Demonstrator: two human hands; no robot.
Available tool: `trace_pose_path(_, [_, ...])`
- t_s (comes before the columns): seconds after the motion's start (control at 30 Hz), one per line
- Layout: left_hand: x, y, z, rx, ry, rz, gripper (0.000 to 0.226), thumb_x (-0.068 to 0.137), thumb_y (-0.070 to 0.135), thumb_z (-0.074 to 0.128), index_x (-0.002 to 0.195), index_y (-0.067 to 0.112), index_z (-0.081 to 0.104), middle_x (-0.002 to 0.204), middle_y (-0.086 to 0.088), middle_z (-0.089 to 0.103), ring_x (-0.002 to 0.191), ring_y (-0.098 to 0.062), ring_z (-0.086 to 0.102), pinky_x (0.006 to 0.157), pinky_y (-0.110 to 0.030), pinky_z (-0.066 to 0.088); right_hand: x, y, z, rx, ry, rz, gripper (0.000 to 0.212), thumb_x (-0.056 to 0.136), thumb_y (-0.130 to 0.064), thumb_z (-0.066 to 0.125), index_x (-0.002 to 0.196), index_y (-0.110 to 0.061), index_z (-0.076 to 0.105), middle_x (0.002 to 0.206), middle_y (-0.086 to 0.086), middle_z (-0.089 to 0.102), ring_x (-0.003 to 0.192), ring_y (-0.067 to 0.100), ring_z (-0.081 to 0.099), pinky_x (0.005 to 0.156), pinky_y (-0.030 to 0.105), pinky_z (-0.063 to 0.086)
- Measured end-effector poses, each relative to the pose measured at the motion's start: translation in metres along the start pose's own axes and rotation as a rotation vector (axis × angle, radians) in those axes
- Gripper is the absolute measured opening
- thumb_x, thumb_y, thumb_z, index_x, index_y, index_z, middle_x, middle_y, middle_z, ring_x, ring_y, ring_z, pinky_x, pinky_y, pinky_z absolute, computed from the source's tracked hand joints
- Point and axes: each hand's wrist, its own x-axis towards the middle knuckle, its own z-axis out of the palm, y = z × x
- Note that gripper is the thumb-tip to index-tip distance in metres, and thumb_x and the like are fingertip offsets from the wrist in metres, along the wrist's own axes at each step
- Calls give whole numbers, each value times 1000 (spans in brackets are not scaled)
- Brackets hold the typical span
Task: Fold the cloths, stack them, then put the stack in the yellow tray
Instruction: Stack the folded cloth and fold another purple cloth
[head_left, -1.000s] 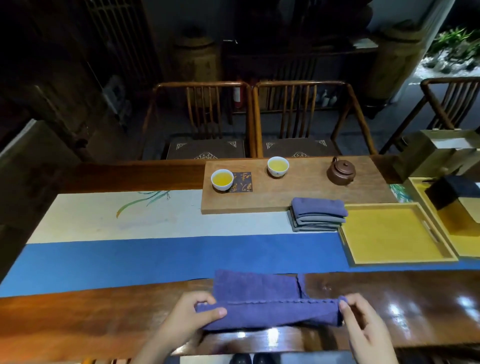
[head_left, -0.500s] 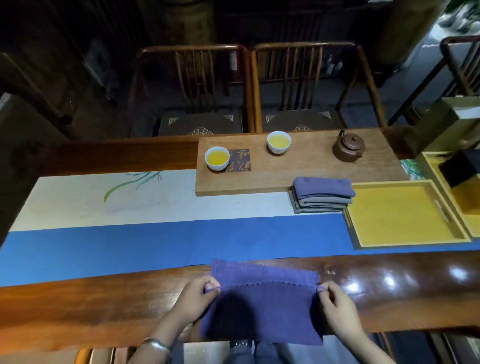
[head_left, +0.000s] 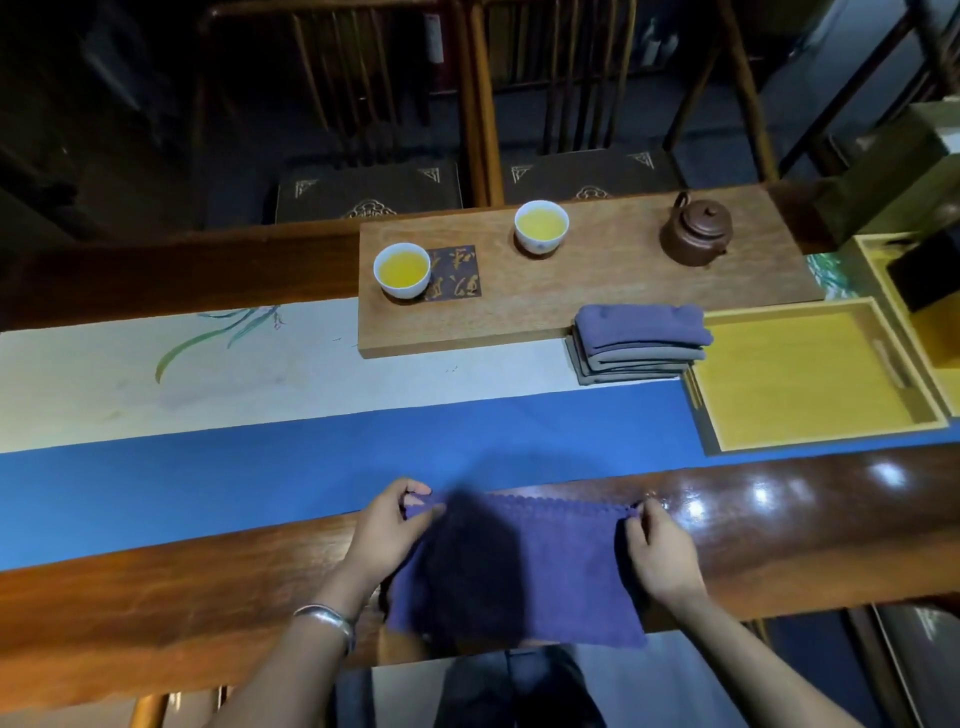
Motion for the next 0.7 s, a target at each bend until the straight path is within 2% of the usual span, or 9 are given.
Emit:
trace_pose_path(0.1, [2, -2, -4, -28, -15, -30, 22, 78, 6, 74, 86, 23, 63, 79, -4, 69, 71, -19, 61, 76, -36, 49, 2, 0, 0, -21, -8, -14, 18, 94, -17, 44, 77, -16, 38, 66, 7, 53, 66, 35, 52, 59, 37, 37])
trace_pose_path(0.27, [3, 0, -11, -73, 56, -18, 22, 79, 3, 69, 84, 23, 66, 75, -10, 72, 73, -23, 65, 74, -36, 51, 5, -1, -2, -73, -17, -48, 11, 95, -19, 41, 85, -18, 39, 69, 7, 55, 73, 39, 58, 59, 36, 34])
trace_pose_path(0.4, [4, 4, -9, -48, 54, 2, 22, 80, 9, 71, 85, 29, 66, 76, 0, 73, 81, -22, 68, 79, -39, 52, 7, -3, -4, -88, -40, -50, 8, 96, -21, 39, 88, -19, 39, 74, 10, 59, 73, 38, 57, 60, 36, 35])
trace_pose_path(0.53, [6, 9, -5, -17, 87, 24, 21, 80, 15, 72, 85, 34, 65, 79, 7, 71, 79, -21, 66, 75, -35, 51, 8, -5, -4, -100, -42, -46, 8, 97, -23, 36, 91, -19, 39, 74, 9, 58, 72, 37, 57, 60, 37, 38])
trace_pose_path(0.7, [6, 10, 2, 88, 163, 11, 16, 84, 19, 70, 96, 26, 62, 78, 10, 65, 69, -21, 62, 63, -26, 45, 9, -9, -4, -105, -46, -21, 9, 97, -24, 35, 97, -17, 40, 78, 10, 59, 71, 35, 56, 60, 37, 40])
